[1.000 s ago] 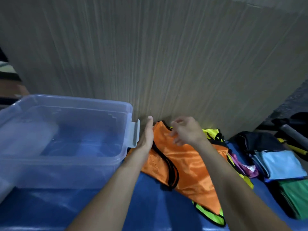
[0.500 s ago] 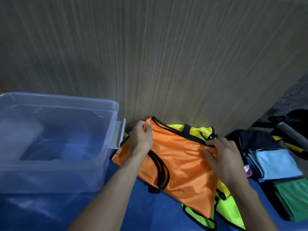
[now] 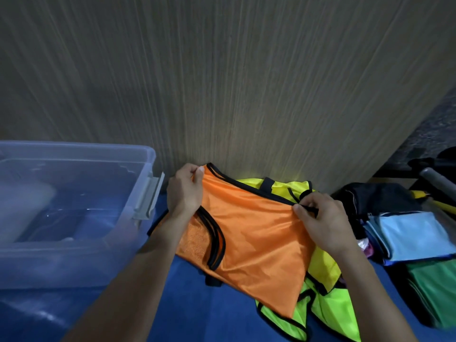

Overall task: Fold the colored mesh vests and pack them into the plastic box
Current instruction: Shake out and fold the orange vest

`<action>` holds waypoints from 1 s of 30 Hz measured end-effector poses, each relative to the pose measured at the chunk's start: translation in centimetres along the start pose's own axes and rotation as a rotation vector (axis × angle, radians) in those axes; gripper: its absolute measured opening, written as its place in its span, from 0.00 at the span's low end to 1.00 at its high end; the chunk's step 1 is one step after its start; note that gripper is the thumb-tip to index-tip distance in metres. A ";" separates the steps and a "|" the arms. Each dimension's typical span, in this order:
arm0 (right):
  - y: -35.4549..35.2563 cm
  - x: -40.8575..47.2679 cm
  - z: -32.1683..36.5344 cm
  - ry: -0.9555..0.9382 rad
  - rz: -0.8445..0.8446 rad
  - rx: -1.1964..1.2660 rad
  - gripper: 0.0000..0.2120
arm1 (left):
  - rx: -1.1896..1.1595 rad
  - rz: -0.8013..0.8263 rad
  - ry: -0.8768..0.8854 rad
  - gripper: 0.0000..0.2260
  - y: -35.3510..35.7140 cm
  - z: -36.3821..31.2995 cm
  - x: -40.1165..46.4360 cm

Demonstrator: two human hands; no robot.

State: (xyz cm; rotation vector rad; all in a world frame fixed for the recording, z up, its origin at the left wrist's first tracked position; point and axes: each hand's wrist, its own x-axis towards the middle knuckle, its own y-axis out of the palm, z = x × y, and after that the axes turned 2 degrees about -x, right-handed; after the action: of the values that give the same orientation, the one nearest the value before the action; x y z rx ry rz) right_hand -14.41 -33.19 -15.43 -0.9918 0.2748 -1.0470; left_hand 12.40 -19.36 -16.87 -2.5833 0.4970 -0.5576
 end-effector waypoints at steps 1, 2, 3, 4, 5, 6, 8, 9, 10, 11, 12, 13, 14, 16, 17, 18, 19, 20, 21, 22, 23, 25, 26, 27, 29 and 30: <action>0.3 -0.1 0.4 0.010 -0.028 -0.021 0.05 | 0.025 -0.006 0.008 0.13 0.2 0.4 0.1; 0.6 -0.2 0.7 0.017 -0.057 -0.055 0.05 | 0.045 -0.003 0.011 0.13 0.2 0.6 0.2; 0.9 -0.4 1.0 0.016 -0.090 -0.090 0.05 | 0.068 0.003 0.008 0.13 0.3 0.9 0.2; 1.2 -0.7 1.3 0.007 -0.130 -0.115 0.07 | 0.103 0.012 0.005 0.12 0.3 1.0 0.2; 1.3 -1.1 1.7 -0.008 -0.184 -0.127 0.10 | 0.154 0.026 -0.001 0.12 0.3 1.1 0.3; 1.4 -1.6 2.0 -0.033 -0.251 -0.125 0.13 | 0.211 0.044 -0.007 0.11 0.2 1.1 0.3; 1.0 -2.5 2.4 -0.097 -0.376 -0.115 0.15 | 0.291 0.053 0.016 0.09 0.0 1.1 0.0; 0.7 -2.9 2.4 -0.116 -0.406 -0.101 0.14 | 0.309 0.038 0.057 0.08 -0.2 1.0 -0.3; 0.4 -3.3 2.3 -0.115 -0.407 -0.071 0.12 | 0.323 0.018 0.113 0.06 -0.3 0.9 -0.6; 0.1 -3.7 2.0 -0.086 -0.376 -0.028 0.11 | 0.335 -0.004 0.171 0.06 -0.4 0.7 -0.9; 0.0 -4.1 1.6 -0.033 -0.328 0.010 0.10 | 0.340 -0.006 0.221 0.06 -0.7 0.4 -1.3; 0.0 -4.4 1.3 0.036 -0.266 0.026 0.11 | 0.334 0.019 0.260 0.08 -0.7 0.1 -1.7; 0.1 -4.7 0.7 0.107 -0.198 0.023 0.13 | 0.318 0.064 0.302 0.12 -0.7 -0.5 -2.2; -0.1 -5.2 0.4 0.218 -0.092 0.038 0.17 | 0.282 0.144 0.434 0.17 -0.2 -1.4 -3.2; -0.3 -5.5 0.5 0.257 -0.052 0.095 0.20 | 0.292 0.166 0.495 0.16 0.1 -1.8 -3.6; -0.5 -5.6 0.7 0.290 -0.021 0.177 0.20 | 0.341 0.206 0.524 0.14 0.4 -1.9 -3.9; -0.6 -5.8 0.9 0.323 0.007 0.260 0.19 | 0.417 0.256 0.515 0.15 0.7 -1.8 -3.9; -0.6 -5.8 1.1 0.355 0.028 0.332 0.17 | 0.514 0.316 0.480 0.19 0.9 -1.4 -3.8; -0.6 -5.9 1.2 0.387 0.043 0.390 0.16 | 0.600 0.359 0.428 0.22 1.0 -1.0 -3.5; -0.5 -5.9 1.2 0.419 0.049 0.438 0.16 | 0.647 0.374 0.373 0.24 0.9 -0.5 -3.2; -0.4 -6.0 1.2 0.444 0.057 0.472 0.17 | 0.661 0.373 0.327 0.25 0.9 -0.1 -3.1; -0.5 -6.1 1.3 0.465 0.078 0.500 0.18 | 0.656 0.361 0.302 0.23 0.7 0.5 -3.0; -0.6 -6.2 1.3 0.464 0.088 0.493 0.18 | 0.664 0.357 0.309 0.22 0.6 0.6 -3.1; -0.6 -6.2 1.2 0.450 0.101 0.477 0.18 | 0.676 0.349 0.315 0.21 0.5 0.6 -3.2; -0.6 -6.3 1.3 0.417 0.126 0.441 0.20 | 0.694 0.299 0.353 0.19 0.3 0.4 -3.3; -0.6 -6.4 1.3 0.403 0.132 0.430 0.20 | 0.690 0.279 0.386 0.18 0.2 0.1 -3.3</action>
State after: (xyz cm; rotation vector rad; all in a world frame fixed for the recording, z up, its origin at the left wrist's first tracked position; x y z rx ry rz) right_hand -17.18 -27.30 -15.79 -0.3677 0.4172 -1.1202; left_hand 9.54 -18.09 -18.07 -1.7265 0.6389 -0.9380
